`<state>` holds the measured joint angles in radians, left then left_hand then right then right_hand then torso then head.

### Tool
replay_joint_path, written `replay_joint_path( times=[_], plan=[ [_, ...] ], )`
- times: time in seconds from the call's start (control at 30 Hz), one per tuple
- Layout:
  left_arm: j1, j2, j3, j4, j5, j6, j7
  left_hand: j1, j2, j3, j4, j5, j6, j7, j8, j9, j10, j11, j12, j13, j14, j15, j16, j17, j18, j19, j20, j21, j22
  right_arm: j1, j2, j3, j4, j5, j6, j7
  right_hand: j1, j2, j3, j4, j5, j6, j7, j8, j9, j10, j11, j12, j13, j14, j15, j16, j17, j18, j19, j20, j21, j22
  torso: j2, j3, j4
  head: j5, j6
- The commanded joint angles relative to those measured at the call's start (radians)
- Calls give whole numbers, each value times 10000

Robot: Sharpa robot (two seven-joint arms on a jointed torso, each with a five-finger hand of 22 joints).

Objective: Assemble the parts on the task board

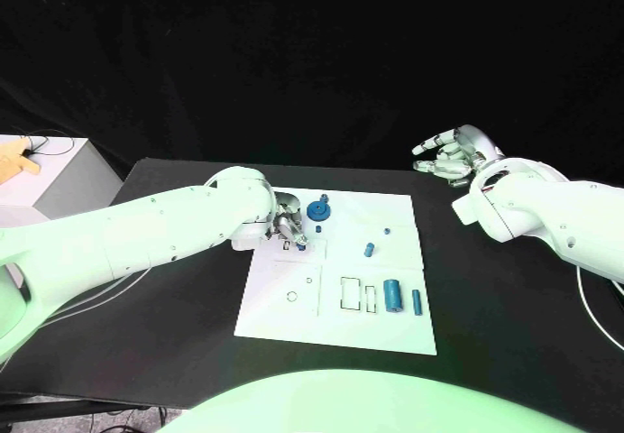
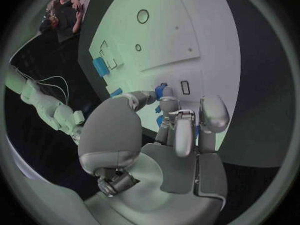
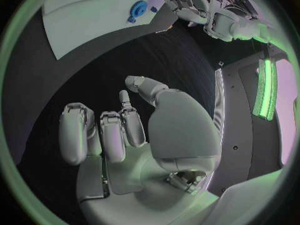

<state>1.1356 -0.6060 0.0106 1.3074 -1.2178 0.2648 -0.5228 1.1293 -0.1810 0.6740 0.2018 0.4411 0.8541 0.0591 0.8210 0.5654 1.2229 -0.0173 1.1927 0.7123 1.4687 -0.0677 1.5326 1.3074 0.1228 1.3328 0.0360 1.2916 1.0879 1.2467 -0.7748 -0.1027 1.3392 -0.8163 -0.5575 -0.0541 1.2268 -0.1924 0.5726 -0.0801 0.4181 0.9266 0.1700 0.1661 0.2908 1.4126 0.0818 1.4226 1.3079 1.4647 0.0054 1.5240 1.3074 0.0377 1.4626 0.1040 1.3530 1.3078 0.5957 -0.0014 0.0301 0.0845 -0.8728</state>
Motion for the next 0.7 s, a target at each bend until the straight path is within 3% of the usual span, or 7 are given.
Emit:
replay_joint_path(
  times=[0.03, 0.7],
  plan=[
    [-5, 12, 9, 34, 66, 17, 83, 25, 108, 2027, -2099, 32, 64, 9, 43, 5, 52, 8, 17, 3, 791, -64, 29, 1851, -203, 58, 13, 24, 11, -7, 5, 1, 6, -36, 138, 33, 40, -52, -36, 24, 49, -81, 20, 46, -15, -63, 7, -66, 833, 802, -25, -42, 1731, 88, 378, -27, -5, 1669, -1, 3, 0, 7, 2],
    [-10, -12, 14, -8, 372, 164, 69, 18, 102, 2049, -2126, 39, 88, 3, 20, 11, 94, 2, 37, 80, 799, -68, 40, 1877, -213, 83, 7, 57, 61, -12, -6, 0, 4, -39, 164, 2, 40, -52, -36, 24, 49, -81, 20, 46, -15, -63, 7, -66, 833, 802, -25, -42, 1731, 88, 378, -27, -5, 1669, 1, -6, 6, 3, 2]
  ],
)
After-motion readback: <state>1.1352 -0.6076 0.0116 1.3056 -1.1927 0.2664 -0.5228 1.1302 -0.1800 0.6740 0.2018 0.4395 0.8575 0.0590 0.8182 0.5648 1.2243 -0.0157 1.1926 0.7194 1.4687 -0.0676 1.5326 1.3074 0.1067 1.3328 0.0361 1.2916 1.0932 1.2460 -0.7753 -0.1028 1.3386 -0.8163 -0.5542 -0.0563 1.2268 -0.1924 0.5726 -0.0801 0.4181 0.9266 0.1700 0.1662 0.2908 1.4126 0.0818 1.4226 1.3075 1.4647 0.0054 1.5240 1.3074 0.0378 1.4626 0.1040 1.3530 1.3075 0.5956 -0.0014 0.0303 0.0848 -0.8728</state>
